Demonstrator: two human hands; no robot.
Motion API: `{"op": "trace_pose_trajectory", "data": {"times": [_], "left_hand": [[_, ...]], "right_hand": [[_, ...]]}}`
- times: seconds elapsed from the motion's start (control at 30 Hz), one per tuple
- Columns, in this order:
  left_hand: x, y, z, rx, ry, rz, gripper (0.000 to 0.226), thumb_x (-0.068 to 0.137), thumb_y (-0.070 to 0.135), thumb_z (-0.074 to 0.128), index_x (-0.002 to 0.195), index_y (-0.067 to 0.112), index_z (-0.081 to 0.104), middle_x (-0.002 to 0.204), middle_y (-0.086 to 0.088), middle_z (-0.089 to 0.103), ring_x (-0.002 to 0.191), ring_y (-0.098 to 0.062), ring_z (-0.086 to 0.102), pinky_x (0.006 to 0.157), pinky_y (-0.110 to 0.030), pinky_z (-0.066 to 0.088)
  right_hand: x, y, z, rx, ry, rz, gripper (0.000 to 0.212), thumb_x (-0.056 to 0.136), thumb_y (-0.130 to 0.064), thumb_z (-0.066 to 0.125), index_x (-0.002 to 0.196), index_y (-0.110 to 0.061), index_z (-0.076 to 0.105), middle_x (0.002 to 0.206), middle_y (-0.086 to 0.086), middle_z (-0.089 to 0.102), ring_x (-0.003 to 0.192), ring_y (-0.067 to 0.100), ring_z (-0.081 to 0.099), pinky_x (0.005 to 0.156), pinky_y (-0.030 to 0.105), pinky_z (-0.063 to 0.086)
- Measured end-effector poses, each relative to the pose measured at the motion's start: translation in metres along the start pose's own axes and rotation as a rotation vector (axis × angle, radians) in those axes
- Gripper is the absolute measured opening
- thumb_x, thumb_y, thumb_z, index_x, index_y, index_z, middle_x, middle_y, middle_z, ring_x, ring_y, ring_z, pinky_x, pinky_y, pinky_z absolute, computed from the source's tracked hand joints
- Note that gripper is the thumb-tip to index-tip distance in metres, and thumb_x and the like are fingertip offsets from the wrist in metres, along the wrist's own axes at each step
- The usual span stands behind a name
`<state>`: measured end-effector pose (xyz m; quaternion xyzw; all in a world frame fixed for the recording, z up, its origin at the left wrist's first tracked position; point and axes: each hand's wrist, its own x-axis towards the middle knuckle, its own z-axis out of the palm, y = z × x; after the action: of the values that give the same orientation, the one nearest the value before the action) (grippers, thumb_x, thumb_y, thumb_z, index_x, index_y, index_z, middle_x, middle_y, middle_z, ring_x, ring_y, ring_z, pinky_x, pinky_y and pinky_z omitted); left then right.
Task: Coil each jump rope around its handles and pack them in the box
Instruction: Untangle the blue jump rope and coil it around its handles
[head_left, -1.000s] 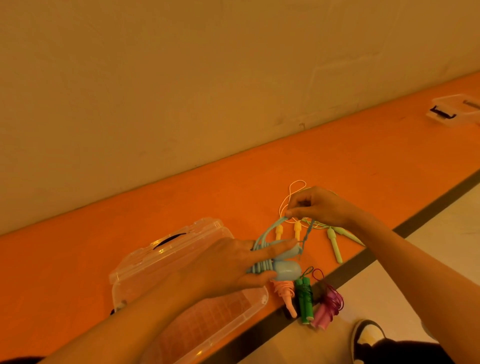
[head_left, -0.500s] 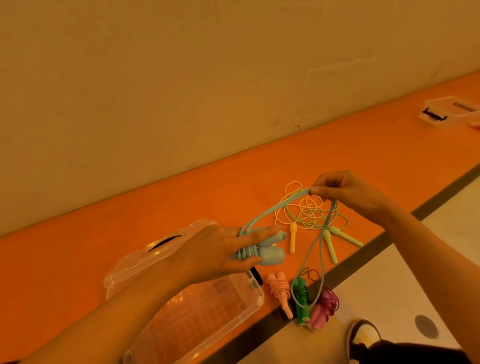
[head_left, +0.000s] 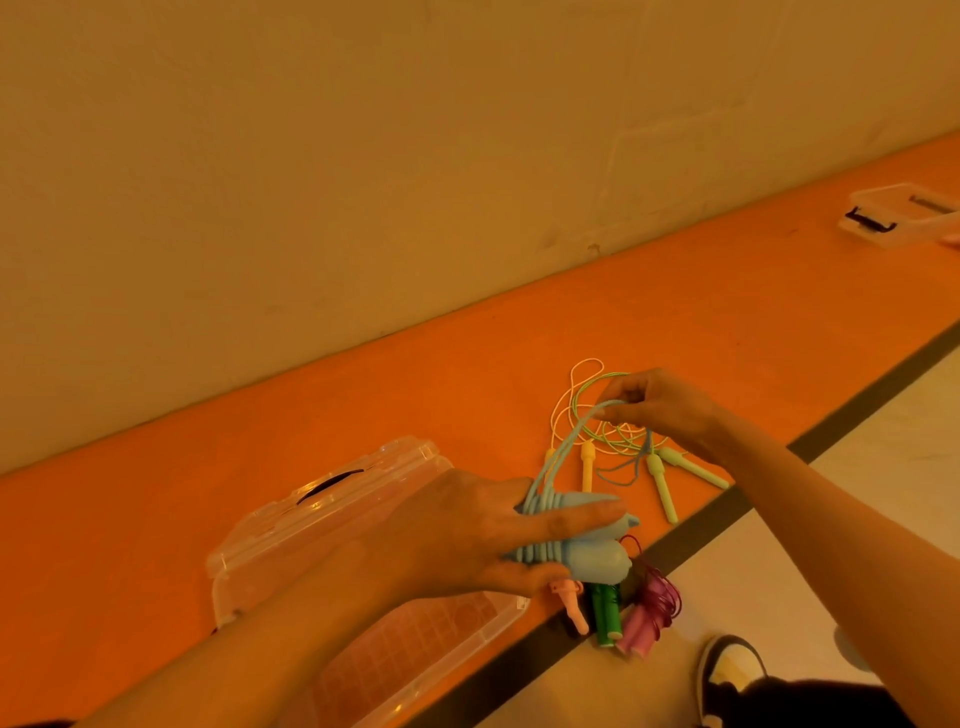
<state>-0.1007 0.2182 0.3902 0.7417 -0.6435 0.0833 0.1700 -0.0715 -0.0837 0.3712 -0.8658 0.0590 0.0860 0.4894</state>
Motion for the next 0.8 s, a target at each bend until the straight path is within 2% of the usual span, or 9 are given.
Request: {"op": "trace_pose_trajectory", "data": {"times": [0.1,0.2,0.23,0.3,0.37,0.53,0.67,0.73,0.8], "left_hand": [[-0.001,0.000,-0.001,0.022,0.004,0.007,0.059,0.103,0.053,0.040,0.155,0.037,0.018,0.091,0.003,0.061,0.058,-0.006,0.048,0.045,-0.025,0.049],[-0.003,-0.002,-0.002,0.017,0.014,-0.011,0.061,0.101,0.052,0.043,0.155,0.035,0.020,0.090,0.003,0.061,0.056,-0.006,0.050,0.043,-0.023,0.049],[-0.005,-0.004,-0.003,0.025,0.018,-0.027,0.060,0.102,0.053,0.041,0.155,0.036,0.019,0.090,0.004,0.061,0.056,-0.005,0.050,0.042,-0.022,0.048],[-0.008,-0.007,-0.003,0.042,0.029,-0.062,0.060,0.102,0.056,0.038,0.155,0.037,0.019,0.093,0.006,0.061,0.057,-0.005,0.050,0.043,-0.021,0.048],[-0.011,-0.011,-0.002,0.060,0.018,-0.073,0.061,0.101,0.057,0.040,0.155,0.040,0.018,0.099,0.006,0.064,0.060,-0.005,0.051,0.045,-0.020,0.047],[-0.010,-0.017,-0.005,0.086,0.014,-0.086,0.061,0.100,0.054,0.043,0.154,0.039,0.020,0.102,0.006,0.065,0.061,-0.004,0.050,0.046,-0.013,0.038],[-0.011,-0.019,-0.006,0.078,0.031,-0.119,0.062,0.099,0.054,0.045,0.154,0.040,0.020,0.096,0.007,0.065,0.059,-0.005,0.052,0.046,-0.016,0.043],[-0.010,-0.015,-0.004,0.068,0.016,-0.096,0.063,0.098,0.052,0.048,0.154,0.039,0.024,0.093,0.009,0.062,0.058,-0.004,0.050,0.047,-0.012,0.038],[-0.007,-0.010,-0.001,0.047,-0.011,-0.034,0.064,0.098,0.050,0.051,0.154,0.037,0.025,0.091,0.009,0.060,0.057,-0.003,0.050,0.047,-0.012,0.040]], "right_hand": [[-0.003,0.013,-0.006,0.032,-0.037,0.028,0.008,0.088,-0.010,0.070,0.090,-0.015,0.076,0.094,0.007,0.071,0.083,0.022,0.061,0.073,0.034,0.053],[-0.008,0.022,-0.014,0.240,-0.154,0.114,0.011,0.089,-0.003,0.065,0.090,-0.008,0.074,0.084,0.008,0.064,0.070,0.014,0.055,0.062,0.025,0.045],[-0.009,0.025,-0.017,0.337,-0.206,0.164,0.005,0.086,-0.006,0.070,0.089,-0.006,0.074,0.082,0.009,0.063,0.067,0.013,0.054,0.060,0.025,0.045],[-0.010,0.033,-0.027,0.449,-0.328,0.243,0.035,0.067,-0.023,0.091,0.090,-0.002,0.076,0.073,0.009,0.060,0.062,0.013,0.052,0.056,0.023,0.045],[-0.013,0.038,-0.034,0.474,-0.424,0.287,0.054,0.054,-0.030,0.097,0.094,-0.001,0.076,0.068,0.007,0.053,0.061,0.014,0.047,0.058,0.025,0.043],[-0.015,0.042,-0.051,0.629,-0.539,0.264,0.042,0.067,-0.022,0.092,0.097,0.001,0.075,0.070,0.007,0.049,0.065,0.015,0.042,0.062,0.027,0.043],[-0.013,0.031,-0.053,0.667,-0.435,0.255,0.034,0.068,-0.028,0.091,0.085,-0.003,0.076,0.065,0.004,0.049,0.059,0.013,0.040,0.057,0.024,0.039],[-0.008,0.022,-0.048,0.628,-0.288,0.260,0.022,0.081,-0.026,0.076,0.082,-0.004,0.075,0.062,0.003,0.051,0.057,0.012,0.038,0.057,0.025,0.036],[-0.003,0.013,-0.042,0.482,-0.138,0.235,0.024,0.089,-0.023,0.062,0.082,-0.003,0.073,0.060,0.002,0.056,0.058,0.013,0.040,0.060,0.027,0.033]]}}
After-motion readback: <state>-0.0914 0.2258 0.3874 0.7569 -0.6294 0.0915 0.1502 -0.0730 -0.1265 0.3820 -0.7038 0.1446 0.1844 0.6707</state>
